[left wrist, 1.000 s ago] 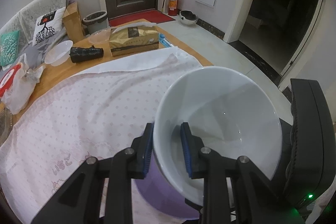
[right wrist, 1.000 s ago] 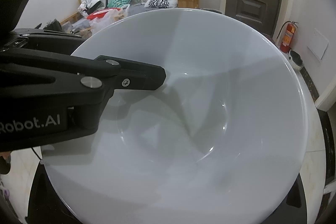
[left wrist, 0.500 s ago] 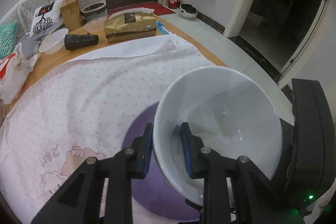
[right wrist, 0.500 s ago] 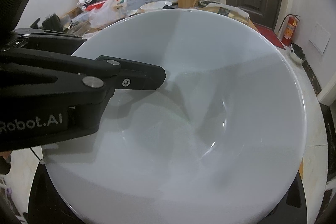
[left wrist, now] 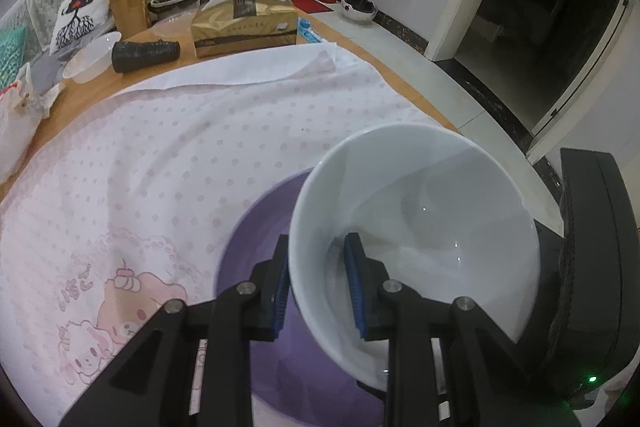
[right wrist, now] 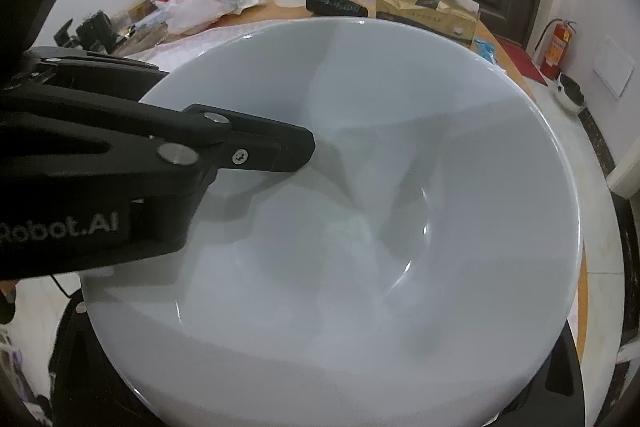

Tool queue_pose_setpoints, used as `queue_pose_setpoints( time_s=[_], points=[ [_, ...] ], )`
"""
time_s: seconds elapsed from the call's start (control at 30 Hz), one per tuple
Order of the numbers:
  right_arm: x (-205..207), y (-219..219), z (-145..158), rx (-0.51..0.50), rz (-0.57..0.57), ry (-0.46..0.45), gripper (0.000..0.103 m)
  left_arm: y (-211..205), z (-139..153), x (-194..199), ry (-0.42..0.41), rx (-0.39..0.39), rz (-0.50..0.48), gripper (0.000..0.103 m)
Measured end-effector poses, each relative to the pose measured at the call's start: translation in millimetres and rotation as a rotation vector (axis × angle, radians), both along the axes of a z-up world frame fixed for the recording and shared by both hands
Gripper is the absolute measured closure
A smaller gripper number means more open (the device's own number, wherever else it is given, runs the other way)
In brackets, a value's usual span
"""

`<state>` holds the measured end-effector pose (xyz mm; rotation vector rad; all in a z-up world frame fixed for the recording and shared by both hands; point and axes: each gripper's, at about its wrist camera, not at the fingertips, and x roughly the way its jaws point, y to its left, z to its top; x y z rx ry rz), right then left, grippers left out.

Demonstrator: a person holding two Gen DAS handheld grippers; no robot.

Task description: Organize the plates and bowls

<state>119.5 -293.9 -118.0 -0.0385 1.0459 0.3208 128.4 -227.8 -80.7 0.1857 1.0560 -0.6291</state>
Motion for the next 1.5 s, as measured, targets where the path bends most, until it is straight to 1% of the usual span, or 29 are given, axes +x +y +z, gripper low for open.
queue_pose_setpoints(
  time_s=[0.1,0.37,0.57,0.93,1.13,1.23,1.3,1.37,1.43,1.5],
  points=[
    [1,1,-1,-0.013,0.013,-0.006,0.003,2,-2,3,0.008,-0.007,-0.005,0.08],
    [5,1,-2,-0.006,0.025,-0.004,0.003,2,-2,3,0.01,-0.005,-0.029,0.08],
    [5,3,-2,-0.001,0.003,0.005,0.003,1,-2,3,0.01,0.008,-0.028,0.079],
    [6,3,-1,0.01,0.009,0.034,0.003,3,-2,6,0.026,0.006,-0.021,0.079],
    [0,1,4,0.019,0.003,0.032,0.003,3,8,-1,-0.006,0.017,-0.021,0.076],
    [-4,-1,7,0.016,0.0,0.025,0.003,5,15,-3,-0.023,0.019,-0.015,0.071],
    [-8,-2,10,0.018,-0.002,0.02,0.003,8,19,-5,-0.034,0.017,-0.012,0.07],
    [-13,-3,15,0.024,-0.005,0.011,0.003,10,24,-8,-0.044,0.011,-0.009,0.069],
    [-18,-6,22,0.038,-0.013,-0.013,0.003,13,30,-11,-0.056,-0.001,-0.008,0.064],
    [-24,-9,30,0.054,-0.022,-0.036,0.003,15,37,-16,-0.074,-0.009,-0.008,0.062]
  ],
)
